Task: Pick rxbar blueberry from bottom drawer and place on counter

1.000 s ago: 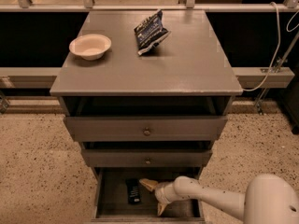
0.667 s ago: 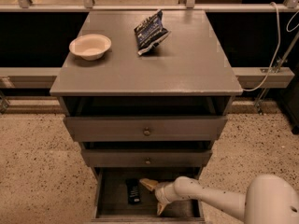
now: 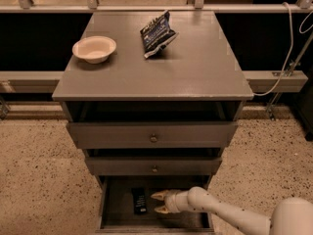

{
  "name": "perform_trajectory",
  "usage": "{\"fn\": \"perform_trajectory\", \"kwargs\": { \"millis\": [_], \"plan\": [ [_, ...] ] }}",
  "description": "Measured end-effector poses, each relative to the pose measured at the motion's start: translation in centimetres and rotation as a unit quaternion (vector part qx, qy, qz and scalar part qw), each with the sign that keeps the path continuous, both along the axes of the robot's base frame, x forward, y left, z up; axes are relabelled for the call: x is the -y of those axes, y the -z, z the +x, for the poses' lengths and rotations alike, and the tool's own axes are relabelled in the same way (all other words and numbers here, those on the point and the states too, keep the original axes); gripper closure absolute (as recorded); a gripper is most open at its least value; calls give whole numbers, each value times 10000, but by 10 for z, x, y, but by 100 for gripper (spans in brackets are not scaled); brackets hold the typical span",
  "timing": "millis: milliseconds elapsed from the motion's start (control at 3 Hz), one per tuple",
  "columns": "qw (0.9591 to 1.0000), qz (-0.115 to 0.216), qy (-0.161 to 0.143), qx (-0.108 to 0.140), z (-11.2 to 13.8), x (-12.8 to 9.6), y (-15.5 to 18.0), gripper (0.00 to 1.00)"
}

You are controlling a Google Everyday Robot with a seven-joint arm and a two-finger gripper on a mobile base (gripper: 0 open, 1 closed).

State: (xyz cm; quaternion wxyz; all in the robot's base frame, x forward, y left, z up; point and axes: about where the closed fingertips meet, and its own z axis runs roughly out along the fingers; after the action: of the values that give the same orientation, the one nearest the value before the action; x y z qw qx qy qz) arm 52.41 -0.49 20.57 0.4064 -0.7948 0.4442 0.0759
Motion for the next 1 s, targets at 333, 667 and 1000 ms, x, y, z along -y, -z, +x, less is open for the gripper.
{"fn": "perform_trajectory", "kwargs": {
  "millis": [333,667,1000],
  "plan": [
    [9965,299,535,-565,5,0,-2,52],
    [9851,240,983,-1390,7,-6,6,52],
    [9742,311,1171,-1901,1,-12,20,52]
  ]
}}
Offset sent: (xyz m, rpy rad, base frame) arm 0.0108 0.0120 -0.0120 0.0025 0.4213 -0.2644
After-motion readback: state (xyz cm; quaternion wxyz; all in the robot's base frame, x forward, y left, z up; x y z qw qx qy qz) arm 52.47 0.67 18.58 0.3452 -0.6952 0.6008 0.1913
